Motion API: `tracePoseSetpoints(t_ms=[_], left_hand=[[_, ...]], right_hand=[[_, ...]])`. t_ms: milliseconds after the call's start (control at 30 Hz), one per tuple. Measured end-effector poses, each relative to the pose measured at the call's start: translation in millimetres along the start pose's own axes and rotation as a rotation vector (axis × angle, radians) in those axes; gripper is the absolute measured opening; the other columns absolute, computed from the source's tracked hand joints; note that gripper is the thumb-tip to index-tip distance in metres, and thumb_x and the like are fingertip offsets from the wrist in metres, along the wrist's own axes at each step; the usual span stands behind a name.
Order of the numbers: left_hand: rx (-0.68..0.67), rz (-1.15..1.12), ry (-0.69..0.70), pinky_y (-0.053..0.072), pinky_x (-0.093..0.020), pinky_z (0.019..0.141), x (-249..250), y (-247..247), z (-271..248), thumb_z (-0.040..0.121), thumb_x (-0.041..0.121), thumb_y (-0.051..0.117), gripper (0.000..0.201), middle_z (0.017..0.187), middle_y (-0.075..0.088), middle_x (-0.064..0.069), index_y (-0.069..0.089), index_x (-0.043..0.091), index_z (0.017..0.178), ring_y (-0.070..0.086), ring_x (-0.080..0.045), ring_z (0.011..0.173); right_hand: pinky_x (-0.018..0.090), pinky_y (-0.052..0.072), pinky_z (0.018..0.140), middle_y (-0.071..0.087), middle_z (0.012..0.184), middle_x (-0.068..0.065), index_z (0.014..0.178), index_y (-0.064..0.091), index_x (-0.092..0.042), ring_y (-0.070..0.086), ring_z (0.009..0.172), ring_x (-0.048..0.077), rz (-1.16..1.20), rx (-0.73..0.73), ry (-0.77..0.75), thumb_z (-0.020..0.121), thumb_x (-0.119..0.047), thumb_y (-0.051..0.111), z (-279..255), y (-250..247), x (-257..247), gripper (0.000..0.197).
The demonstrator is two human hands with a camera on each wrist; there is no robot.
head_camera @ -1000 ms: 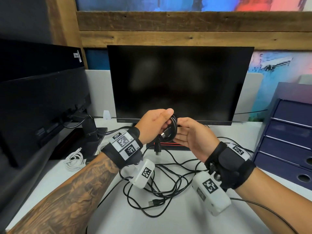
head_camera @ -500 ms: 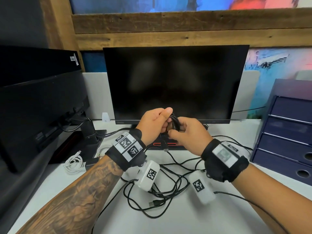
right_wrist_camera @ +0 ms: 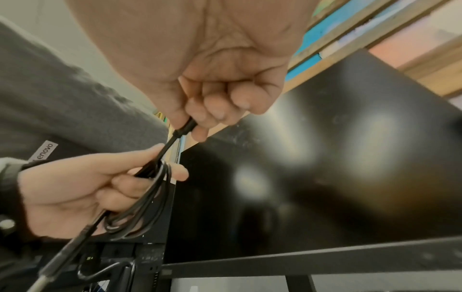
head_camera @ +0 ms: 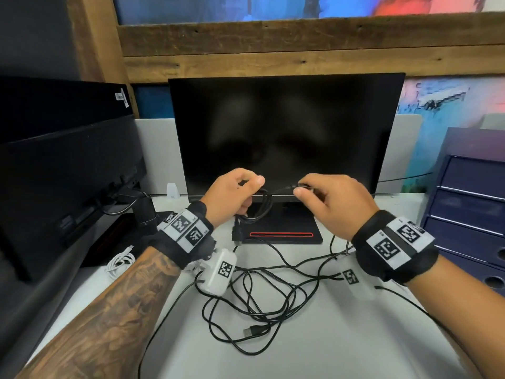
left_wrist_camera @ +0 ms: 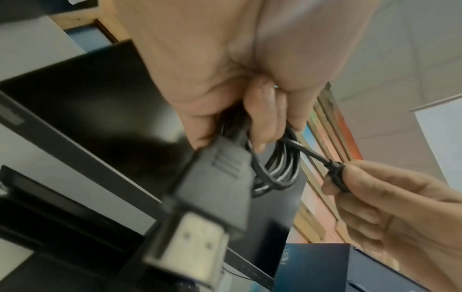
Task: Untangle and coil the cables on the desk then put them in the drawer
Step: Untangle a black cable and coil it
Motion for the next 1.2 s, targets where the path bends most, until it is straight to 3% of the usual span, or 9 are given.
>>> tracePoseSetpoints(t_ms=[133, 333, 533, 667, 700, 767, 900, 1067, 1200], left_hand=[[-0.132, -0.127, 0.041, 0.030, -0.018, 0.048, 4, 2, -4, 0.100, 0.018, 0.056, 0.025, 0.061, 0.033, 0.002, 0.069, -0.003, 0.107, 0.030, -0.009, 0.051], [-0.210, -0.273, -0.057, 0.032, -0.013, 0.045, 3, 4, 0, 0.103, 0.018, 0.050, 0.034, 0.062, 0.022, 0.001, 0.062, -0.011, 0.114, 0.021, -0.009, 0.049], [-0.039, -0.327, -0.093, 0.026, -0.018, 0.049, -16, 17, 2, 0.102, 0.022, 0.053, 0.028, 0.060, 0.030, 0.003, 0.068, -0.001, 0.105, 0.028, -0.009, 0.052], [0.052, -0.437, -0.078, 0.031, -0.021, 0.056, -16, 20, 3, 0.103, 0.025, 0.052, 0.028, 0.060, 0.036, 0.004, 0.068, 0.003, 0.107, 0.033, -0.009, 0.052], [0.065, -0.455, -0.068, 0.033, -0.021, 0.056, -15, 20, 2, 0.103, 0.025, 0.052, 0.027, 0.059, 0.038, 0.004, 0.068, 0.003, 0.107, 0.034, -0.009, 0.052], [0.072, -0.512, -0.058, 0.036, -0.022, 0.059, -12, 23, 1, 0.104, 0.026, 0.050, 0.028, 0.061, 0.040, 0.004, 0.066, 0.004, 0.110, 0.036, -0.010, 0.053], [0.026, -0.713, -0.097, 0.040, -0.022, 0.062, -10, 30, -1, 0.105, 0.029, 0.046, 0.031, 0.068, 0.041, 0.002, 0.060, 0.004, 0.119, 0.037, -0.008, 0.054], [0.025, -0.753, -0.093, 0.045, -0.030, 0.067, -15, 29, 0, 0.105, 0.028, 0.046, 0.031, 0.068, 0.039, 0.000, 0.061, 0.003, 0.115, 0.042, -0.011, 0.060], [0.039, -0.715, -0.132, 0.040, -0.032, 0.067, -20, 29, 0, 0.106, 0.026, 0.042, 0.029, 0.064, 0.035, 0.002, 0.060, 0.003, 0.110, 0.038, -0.010, 0.056]], right_hand=[[0.029, 0.046, 0.063, 0.062, 0.079, -0.014, 0.103, 0.066, -0.031, 0.057, 0.074, 0.011, -0.034, 0.025, -0.030, 0.100, -0.046, 0.047, 2, -6, 11, 0.025], [0.036, 0.053, 0.062, 0.066, 0.089, -0.012, 0.113, 0.065, -0.033, 0.064, 0.078, 0.012, -0.146, 0.063, -0.084, 0.101, -0.050, 0.042, 5, 1, 28, 0.031], [0.032, 0.054, 0.076, 0.065, 0.086, -0.019, 0.122, 0.061, -0.040, 0.063, 0.082, 0.007, 0.170, -0.030, 0.127, 0.097, -0.045, 0.057, 1, 24, 33, 0.026], [0.036, 0.058, 0.078, 0.066, 0.094, -0.010, 0.150, 0.031, -0.040, 0.067, 0.075, 0.015, 0.449, -0.193, 0.288, 0.087, -0.030, 0.076, -2, 38, 31, 0.078], [0.037, 0.060, 0.075, 0.067, 0.098, -0.008, 0.150, 0.029, -0.037, 0.069, 0.078, 0.018, 0.514, -0.239, 0.334, 0.086, -0.028, 0.077, -4, 43, 28, 0.080], [0.038, 0.061, 0.069, 0.070, 0.102, -0.003, 0.139, 0.042, -0.026, 0.072, 0.087, 0.021, 0.688, -0.334, 0.408, 0.090, -0.029, 0.073, -11, 51, 16, 0.058], [0.039, 0.062, 0.074, 0.075, 0.100, 0.008, 0.121, 0.057, -0.014, 0.074, 0.089, 0.021, 1.029, -0.492, 0.423, 0.094, -0.030, 0.068, -21, 65, -10, 0.033], [0.031, 0.058, 0.064, 0.067, 0.072, 0.005, 0.118, 0.059, -0.008, 0.065, 0.069, 0.019, 1.022, -0.279, 0.408, 0.090, -0.014, 0.073, -17, 65, -12, 0.032], [0.047, 0.057, 0.069, 0.062, 0.072, 0.008, 0.124, 0.051, -0.024, 0.061, 0.067, 0.023, 0.874, -0.185, 0.306, 0.089, -0.020, 0.076, -13, 56, -4, 0.043]])
Point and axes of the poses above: each hand's wrist, its own z-axis towards the middle knuckle, its own y-axis out of the palm, x = y × z, the point moved 3 cm from there along z, towards the middle knuckle
